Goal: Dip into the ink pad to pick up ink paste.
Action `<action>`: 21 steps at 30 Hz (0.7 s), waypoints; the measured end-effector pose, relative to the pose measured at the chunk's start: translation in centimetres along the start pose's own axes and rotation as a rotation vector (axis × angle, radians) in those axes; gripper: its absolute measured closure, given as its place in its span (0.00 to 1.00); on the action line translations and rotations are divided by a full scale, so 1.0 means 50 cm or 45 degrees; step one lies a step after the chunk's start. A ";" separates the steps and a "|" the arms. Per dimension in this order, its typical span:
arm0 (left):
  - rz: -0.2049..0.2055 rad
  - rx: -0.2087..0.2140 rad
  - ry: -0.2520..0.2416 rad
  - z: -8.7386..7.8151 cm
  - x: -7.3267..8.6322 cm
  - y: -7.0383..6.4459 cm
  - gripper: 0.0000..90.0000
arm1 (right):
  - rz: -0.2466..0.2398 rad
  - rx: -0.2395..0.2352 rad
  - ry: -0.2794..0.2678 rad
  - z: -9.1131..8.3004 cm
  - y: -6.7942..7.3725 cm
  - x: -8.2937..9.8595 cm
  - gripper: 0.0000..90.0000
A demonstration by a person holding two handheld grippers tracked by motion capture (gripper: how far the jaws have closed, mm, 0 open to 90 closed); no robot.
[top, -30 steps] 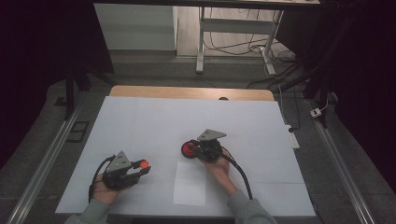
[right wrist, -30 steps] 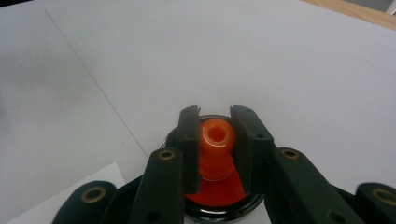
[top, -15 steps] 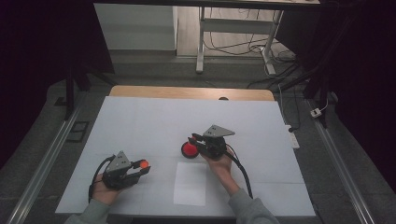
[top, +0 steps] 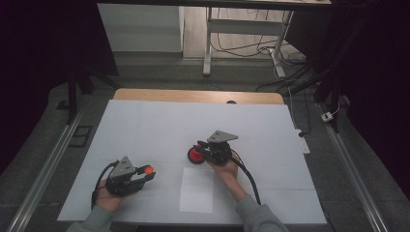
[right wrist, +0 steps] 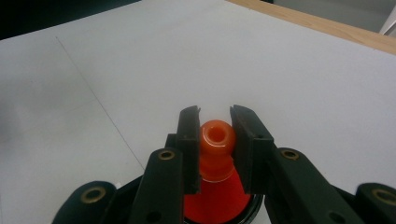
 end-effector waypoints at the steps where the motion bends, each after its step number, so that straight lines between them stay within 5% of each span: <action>1: -0.001 0.000 0.000 0.000 0.000 0.000 0.72 | -0.001 -0.001 0.002 0.000 0.000 0.001 0.81; 21: -0.002 -0.001 0.000 -0.001 0.000 0.001 0.72 | -0.045 0.008 0.073 0.021 0.002 0.020 0.81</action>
Point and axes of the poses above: each handheld gripper's, and its own axes: z roughly forward along the jaws, x roughly out of its underside, y roughly to its left, the point moved 7 cm from there along z, roughly forward along the jaws, and after that the axes turned 5 degrees about x, right-handed, at the moved point
